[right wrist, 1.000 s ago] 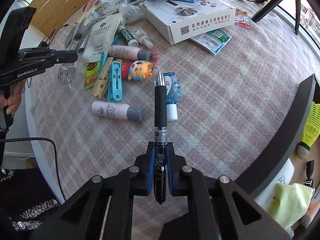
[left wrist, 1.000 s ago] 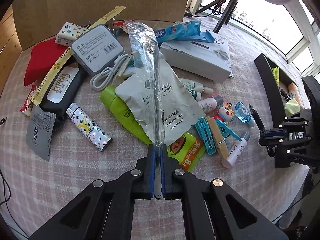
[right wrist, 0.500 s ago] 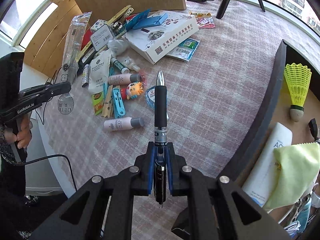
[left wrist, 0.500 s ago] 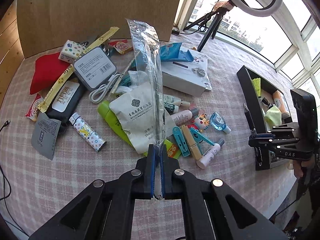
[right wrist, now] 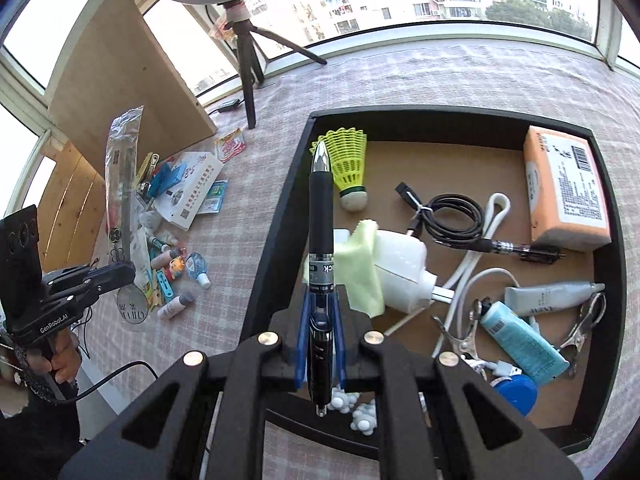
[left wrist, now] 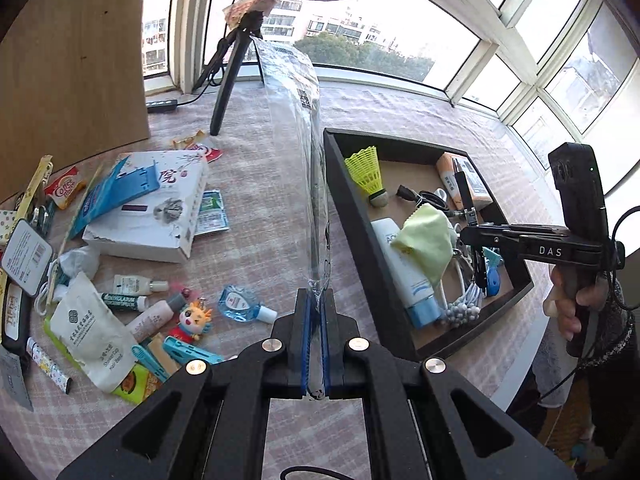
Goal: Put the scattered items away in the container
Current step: 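Carry the plastic bag and pen into the tray and open both grippers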
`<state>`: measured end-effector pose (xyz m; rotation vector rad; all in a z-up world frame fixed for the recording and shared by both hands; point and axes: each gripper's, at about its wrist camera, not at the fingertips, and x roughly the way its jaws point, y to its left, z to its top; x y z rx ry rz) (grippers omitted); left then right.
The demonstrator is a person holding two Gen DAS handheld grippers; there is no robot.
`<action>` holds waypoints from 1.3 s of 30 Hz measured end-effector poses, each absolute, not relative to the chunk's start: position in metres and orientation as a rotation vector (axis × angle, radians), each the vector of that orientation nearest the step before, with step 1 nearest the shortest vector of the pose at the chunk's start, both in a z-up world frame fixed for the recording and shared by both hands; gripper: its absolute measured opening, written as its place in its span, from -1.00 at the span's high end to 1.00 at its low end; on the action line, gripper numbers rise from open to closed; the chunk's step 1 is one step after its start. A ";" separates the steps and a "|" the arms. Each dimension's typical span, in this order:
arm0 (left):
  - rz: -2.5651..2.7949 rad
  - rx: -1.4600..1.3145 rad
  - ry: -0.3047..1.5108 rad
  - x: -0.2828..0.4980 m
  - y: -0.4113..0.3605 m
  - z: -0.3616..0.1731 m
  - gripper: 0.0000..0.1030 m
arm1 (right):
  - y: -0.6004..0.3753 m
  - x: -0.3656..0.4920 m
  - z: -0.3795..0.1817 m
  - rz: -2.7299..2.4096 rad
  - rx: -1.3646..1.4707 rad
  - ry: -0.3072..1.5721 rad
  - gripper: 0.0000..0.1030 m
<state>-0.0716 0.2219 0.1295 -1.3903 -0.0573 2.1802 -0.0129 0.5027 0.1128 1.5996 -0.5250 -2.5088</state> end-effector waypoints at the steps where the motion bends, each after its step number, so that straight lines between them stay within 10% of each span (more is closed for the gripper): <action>1: 2.161 -1.379 -0.051 -0.073 0.235 0.131 0.93 | 0.515 -0.009 0.111 -2.534 1.609 -0.547 0.78; 19: 1.995 -1.303 0.072 -0.076 0.414 0.132 0.87 | 0.605 0.026 0.111 -2.762 1.703 -0.587 0.71; 22: 2.057 -1.319 0.106 -0.079 0.417 0.131 -0.08 | 0.605 0.029 0.115 -2.811 1.712 -0.569 0.37; 39: 2.226 -1.216 0.192 -0.072 0.367 0.157 -0.09 | 0.548 0.010 0.132 -2.787 1.625 -0.420 0.32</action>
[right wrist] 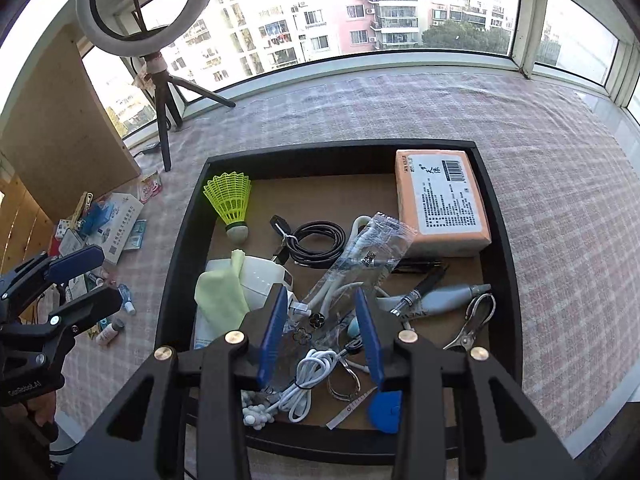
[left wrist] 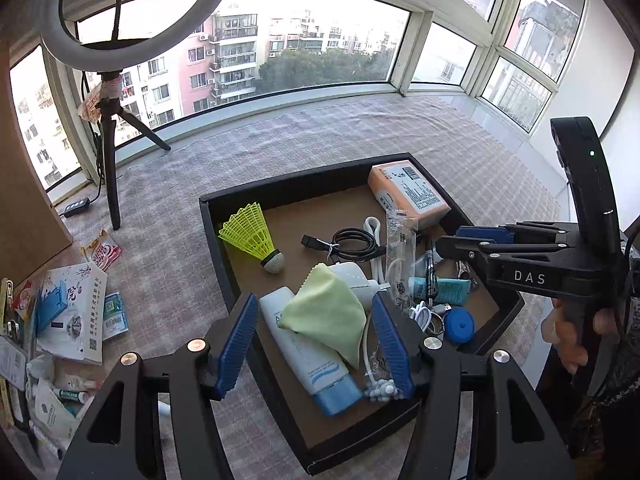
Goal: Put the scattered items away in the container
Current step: 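Carry the plastic bag and pen into the tray and open both grippers, then move both open grippers back over the pile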
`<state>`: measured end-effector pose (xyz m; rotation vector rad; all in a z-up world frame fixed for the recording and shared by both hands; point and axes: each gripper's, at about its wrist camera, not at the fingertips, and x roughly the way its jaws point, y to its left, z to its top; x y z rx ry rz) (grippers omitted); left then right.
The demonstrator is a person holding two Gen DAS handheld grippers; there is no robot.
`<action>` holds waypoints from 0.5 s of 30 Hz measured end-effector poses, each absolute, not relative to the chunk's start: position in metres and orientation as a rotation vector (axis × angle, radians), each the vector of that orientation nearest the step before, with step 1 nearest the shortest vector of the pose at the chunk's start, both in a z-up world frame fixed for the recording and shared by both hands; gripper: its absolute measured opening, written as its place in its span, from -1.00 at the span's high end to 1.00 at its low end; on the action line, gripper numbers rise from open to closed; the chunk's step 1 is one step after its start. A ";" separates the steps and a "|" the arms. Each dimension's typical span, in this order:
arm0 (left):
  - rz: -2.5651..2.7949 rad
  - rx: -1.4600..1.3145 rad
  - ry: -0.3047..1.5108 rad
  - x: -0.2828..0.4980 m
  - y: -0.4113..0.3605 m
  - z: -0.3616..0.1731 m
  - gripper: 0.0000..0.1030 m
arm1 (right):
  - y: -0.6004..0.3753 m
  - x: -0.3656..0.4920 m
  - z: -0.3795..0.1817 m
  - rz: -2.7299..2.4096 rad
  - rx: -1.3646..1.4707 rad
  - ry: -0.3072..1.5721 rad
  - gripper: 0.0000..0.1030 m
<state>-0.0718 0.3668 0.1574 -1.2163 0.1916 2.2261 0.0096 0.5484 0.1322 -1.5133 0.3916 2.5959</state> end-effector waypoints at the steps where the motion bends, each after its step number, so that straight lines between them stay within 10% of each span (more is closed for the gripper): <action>1: 2.236 -1.215 0.192 -0.072 0.362 0.158 -0.09 | 0.543 0.008 0.133 2.602 -1.516 0.381 0.32; 15: 2.470 -1.393 0.057 -0.073 0.209 0.131 -0.20 | 0.441 -0.022 0.120 2.769 -1.650 0.292 0.30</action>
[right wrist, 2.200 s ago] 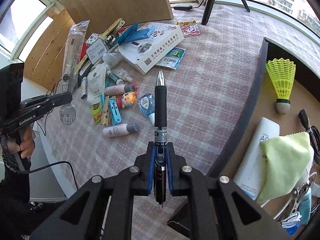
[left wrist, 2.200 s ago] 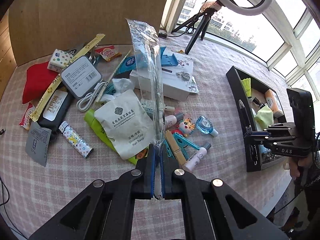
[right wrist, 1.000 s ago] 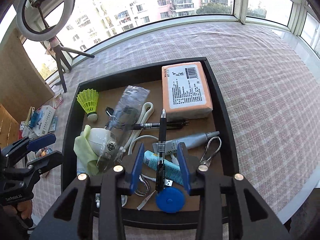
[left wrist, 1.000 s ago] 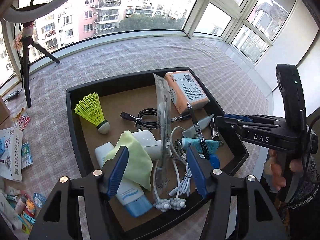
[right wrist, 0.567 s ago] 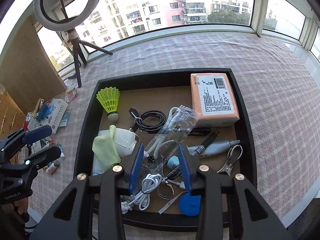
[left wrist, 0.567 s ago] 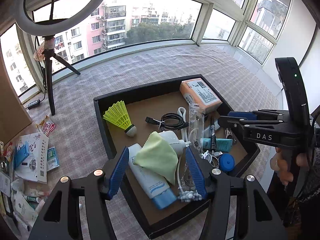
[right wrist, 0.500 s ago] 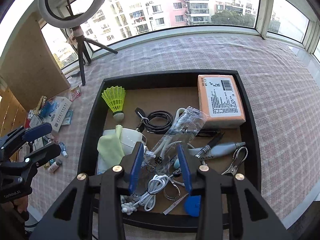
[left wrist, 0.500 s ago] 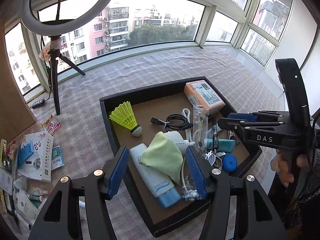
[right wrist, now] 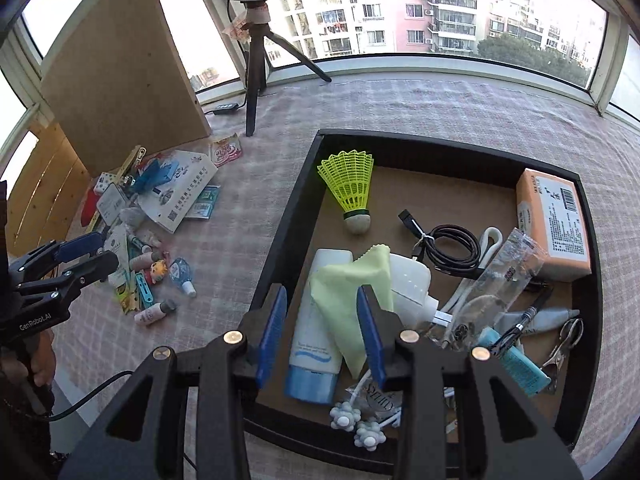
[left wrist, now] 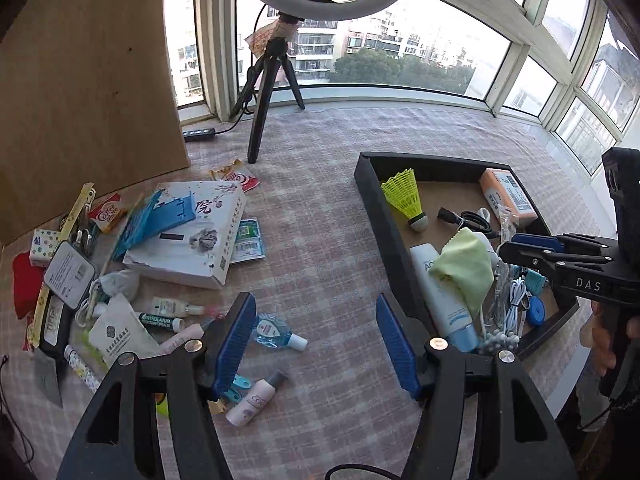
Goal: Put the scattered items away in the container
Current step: 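Move both open grippers back over the pile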
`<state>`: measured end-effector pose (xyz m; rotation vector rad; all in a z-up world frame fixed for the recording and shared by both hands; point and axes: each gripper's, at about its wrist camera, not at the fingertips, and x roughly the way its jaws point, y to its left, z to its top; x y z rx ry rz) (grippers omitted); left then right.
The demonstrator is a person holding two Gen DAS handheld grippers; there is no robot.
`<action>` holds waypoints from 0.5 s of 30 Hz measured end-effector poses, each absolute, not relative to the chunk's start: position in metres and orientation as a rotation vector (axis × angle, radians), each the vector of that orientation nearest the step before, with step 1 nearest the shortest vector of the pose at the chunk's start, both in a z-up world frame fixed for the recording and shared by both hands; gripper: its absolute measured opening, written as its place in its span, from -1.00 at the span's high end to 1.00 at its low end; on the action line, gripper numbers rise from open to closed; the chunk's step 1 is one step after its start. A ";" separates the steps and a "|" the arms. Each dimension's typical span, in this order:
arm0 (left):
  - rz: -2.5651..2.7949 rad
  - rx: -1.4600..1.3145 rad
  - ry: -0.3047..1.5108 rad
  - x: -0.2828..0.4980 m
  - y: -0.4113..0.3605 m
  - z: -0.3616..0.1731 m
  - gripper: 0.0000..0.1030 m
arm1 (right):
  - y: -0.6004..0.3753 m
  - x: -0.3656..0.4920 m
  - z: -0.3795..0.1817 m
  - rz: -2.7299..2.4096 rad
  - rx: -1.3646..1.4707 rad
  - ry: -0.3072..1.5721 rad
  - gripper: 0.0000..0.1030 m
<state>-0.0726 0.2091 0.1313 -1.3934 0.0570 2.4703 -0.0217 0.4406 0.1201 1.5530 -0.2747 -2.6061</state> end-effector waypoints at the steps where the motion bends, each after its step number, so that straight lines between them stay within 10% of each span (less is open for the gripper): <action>1: 2.499 -1.409 0.033 -0.071 0.191 0.127 -0.25 | 0.431 -0.025 0.119 -2.587 1.547 -0.253 0.30; 3: 2.546 -1.449 -0.029 -0.066 0.152 0.119 -0.49 | 0.410 -0.031 0.117 -2.544 1.542 -0.200 0.30; 15: 2.592 -1.679 -0.234 -0.024 0.035 0.070 -0.46 | 0.293 -0.063 0.068 -2.232 1.593 0.163 0.30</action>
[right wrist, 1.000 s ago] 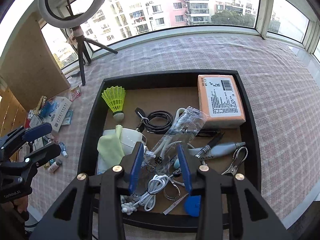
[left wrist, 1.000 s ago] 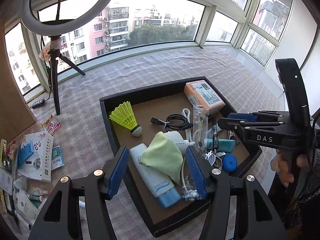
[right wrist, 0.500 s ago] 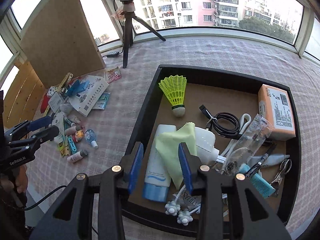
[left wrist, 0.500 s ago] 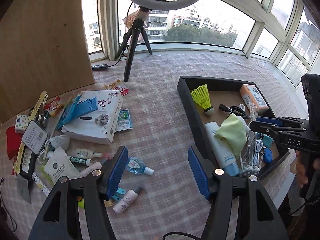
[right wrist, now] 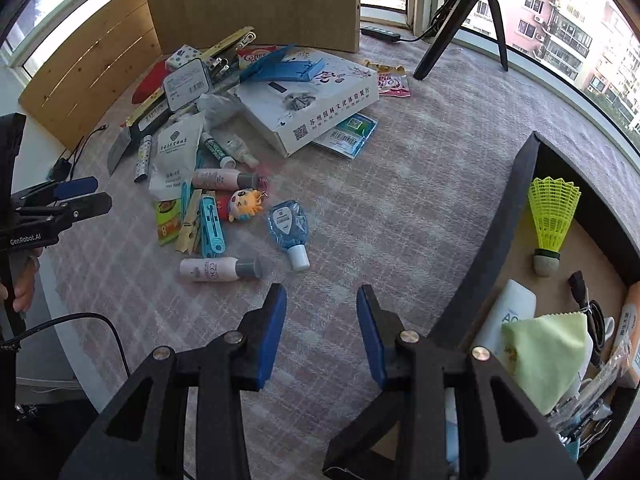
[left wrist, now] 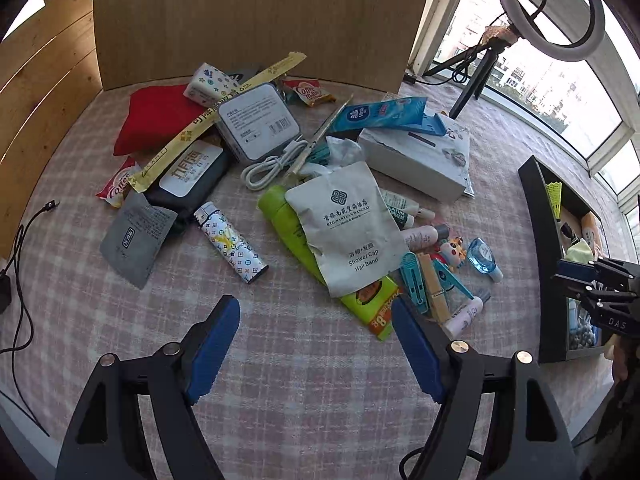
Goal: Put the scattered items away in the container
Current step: 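Move both open grippers back over the pile, then grasp the pink lotion bottle with the left gripper while the right grasps the blue sanitizer bottle, then carry the lotion and sanitizer bottles into the tray and release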
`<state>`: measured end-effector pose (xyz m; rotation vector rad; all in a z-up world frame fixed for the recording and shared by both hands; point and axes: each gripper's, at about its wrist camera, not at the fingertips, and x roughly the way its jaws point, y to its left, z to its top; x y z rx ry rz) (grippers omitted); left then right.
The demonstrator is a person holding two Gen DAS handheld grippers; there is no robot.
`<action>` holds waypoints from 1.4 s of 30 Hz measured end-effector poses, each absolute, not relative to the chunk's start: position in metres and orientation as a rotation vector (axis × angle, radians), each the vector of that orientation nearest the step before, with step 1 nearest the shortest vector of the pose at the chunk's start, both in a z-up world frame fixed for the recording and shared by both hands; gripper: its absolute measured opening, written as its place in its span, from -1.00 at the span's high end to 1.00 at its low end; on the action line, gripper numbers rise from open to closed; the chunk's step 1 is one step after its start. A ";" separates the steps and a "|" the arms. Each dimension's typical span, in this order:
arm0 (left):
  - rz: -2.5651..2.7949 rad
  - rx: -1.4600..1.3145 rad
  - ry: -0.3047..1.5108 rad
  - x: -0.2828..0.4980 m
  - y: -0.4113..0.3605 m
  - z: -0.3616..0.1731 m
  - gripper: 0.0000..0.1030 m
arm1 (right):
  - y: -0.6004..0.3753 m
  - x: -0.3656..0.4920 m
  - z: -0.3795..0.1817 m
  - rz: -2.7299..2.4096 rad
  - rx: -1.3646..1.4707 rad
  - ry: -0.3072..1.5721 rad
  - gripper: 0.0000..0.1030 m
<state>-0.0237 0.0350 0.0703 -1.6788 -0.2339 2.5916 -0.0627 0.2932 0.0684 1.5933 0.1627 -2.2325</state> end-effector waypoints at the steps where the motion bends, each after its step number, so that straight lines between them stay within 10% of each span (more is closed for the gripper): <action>1: 2.549 -1.668 -0.199 -0.021 0.045 0.067 -0.45 | 0.287 -0.066 0.063 -2.221 1.601 0.179 0.30; 26: 2.097 -1.532 0.287 -0.040 0.175 0.037 0.24 | 0.241 -0.118 0.024 -2.075 1.658 0.292 0.30; 42: 2.087 -1.565 0.183 -0.035 0.166 0.029 0.63 | 0.251 -0.119 0.026 -2.111 1.660 0.227 0.42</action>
